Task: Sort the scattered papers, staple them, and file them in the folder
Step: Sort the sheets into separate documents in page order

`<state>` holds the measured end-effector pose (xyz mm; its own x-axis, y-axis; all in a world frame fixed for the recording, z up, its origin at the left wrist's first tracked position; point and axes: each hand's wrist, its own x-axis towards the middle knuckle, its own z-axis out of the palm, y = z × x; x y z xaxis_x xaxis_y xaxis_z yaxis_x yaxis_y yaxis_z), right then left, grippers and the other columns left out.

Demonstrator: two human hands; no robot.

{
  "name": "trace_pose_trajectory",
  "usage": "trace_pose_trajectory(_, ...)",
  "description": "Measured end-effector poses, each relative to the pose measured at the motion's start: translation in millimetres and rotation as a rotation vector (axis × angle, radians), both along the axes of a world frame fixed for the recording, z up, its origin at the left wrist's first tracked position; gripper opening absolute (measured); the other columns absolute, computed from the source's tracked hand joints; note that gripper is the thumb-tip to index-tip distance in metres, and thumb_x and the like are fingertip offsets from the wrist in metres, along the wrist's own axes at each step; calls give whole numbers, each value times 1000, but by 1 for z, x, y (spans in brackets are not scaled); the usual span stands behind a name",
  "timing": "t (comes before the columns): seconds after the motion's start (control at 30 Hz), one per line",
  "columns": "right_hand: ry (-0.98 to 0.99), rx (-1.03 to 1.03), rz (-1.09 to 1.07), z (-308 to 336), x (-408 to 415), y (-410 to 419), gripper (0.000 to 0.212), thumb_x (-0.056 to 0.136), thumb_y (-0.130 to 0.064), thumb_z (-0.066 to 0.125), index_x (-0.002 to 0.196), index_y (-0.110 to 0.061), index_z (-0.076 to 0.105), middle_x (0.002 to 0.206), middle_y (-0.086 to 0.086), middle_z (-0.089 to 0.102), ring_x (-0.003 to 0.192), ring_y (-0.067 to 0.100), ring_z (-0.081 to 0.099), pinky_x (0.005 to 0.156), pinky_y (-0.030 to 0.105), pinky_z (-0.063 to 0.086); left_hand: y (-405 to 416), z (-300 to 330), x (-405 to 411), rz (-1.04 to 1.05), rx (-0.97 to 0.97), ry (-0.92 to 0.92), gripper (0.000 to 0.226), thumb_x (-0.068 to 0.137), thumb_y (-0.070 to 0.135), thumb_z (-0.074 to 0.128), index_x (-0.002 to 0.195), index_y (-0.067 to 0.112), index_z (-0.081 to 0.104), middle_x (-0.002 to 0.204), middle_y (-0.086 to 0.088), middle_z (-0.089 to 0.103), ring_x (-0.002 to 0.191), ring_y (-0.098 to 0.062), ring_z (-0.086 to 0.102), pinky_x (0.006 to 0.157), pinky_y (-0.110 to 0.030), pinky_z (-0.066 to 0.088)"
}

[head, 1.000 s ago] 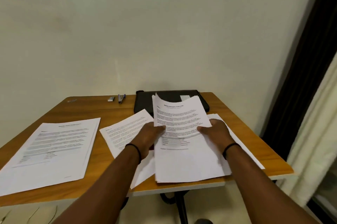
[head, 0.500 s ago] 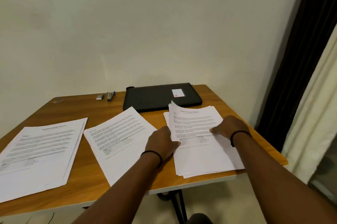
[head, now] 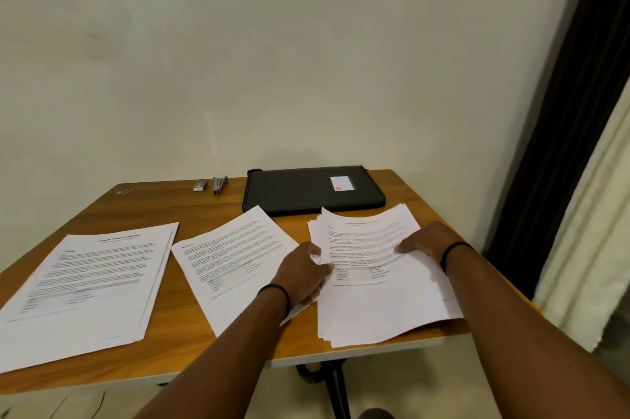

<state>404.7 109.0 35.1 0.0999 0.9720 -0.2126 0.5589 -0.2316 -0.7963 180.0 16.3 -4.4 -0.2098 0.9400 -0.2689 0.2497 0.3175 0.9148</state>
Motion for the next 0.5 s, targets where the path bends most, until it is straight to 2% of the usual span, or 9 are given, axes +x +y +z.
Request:
trace_pose_trajectory(0.07,0,105,1,5,-4,-4,51,70,-4,86,115,3,63,120,18,63,105,34,59,86,35,48,-2,-1,-2,8,32,-58,27,96,23,64,119,23,52,84,-10,67,56,-13,49,46,-21,39)
trace_pose_trajectory(0.13,-39,294,49,18,-14,-11,45,75,-8,80,118,-5,66,116,13,67,101,31,63,85,34,51,-7,-5,-5,134,200,-135,21,98,22,59,118,19,57,86,-9,66,63,-16,54,50,-21,40)
trace_pose_trajectory(0.17,-89,404,77,26,-21,-16,40,79,-11,77,118,-11,67,113,9,69,98,28,64,82,32,51,-11,-5,-9,260,337,-64,18,99,20,56,116,17,60,92,-7,65,74,-18,59,58,-20,42)
trace_pose_trajectory(0.23,-205,609,119,46,-38,-29,30,85,-16,69,115,-15,68,107,4,70,95,25,65,75,28,50,-17,-1,-25,516,523,346,18,97,19,58,114,16,64,112,-7,63,105,-24,59,81,-24,45)
trace_pose_trajectory(0.27,-251,691,138,57,-47,-36,23,88,-16,66,111,-15,69,103,2,70,92,24,65,71,28,51,-21,3,-37,577,500,600,24,96,24,60,119,18,62,124,-9,59,118,-28,54,93,-33,45)
trace_pose_trajectory(0.3,-276,756,159,69,-57,-43,16,89,-15,63,104,-13,70,96,2,70,87,24,66,67,30,53,-22,3,-51,558,373,825,36,95,33,60,129,19,56,139,-11,51,130,-31,45,104,-44,40)
trace_pose_trajectory(0.33,-288,809,182,80,-67,-49,13,90,-13,60,98,-13,70,91,1,69,82,23,65,65,32,54,-24,2,-67,464,191,965,50,95,44,57,138,21,48,152,-12,38,141,-35,33,112,-52,30)
trace_pose_trajectory(0.4,-290,881,232,98,-86,-60,12,91,-13,60,97,-16,69,89,-2,69,78,20,64,65,35,56,-31,-3,-90,244,-136,1039,70,93,64,44,150,24,33,164,-11,17,150,-38,12,118,-58,14)
trace_pose_trajectory(0.5,-200,919,319,114,-115,-68,11,91,-18,64,100,-19,70,92,-5,69,81,17,64,69,35,56,-40,-24,-105,95,-196,1030,79,91,75,28,156,31,18,166,-6,7,152,-37,5,119,-60,7)
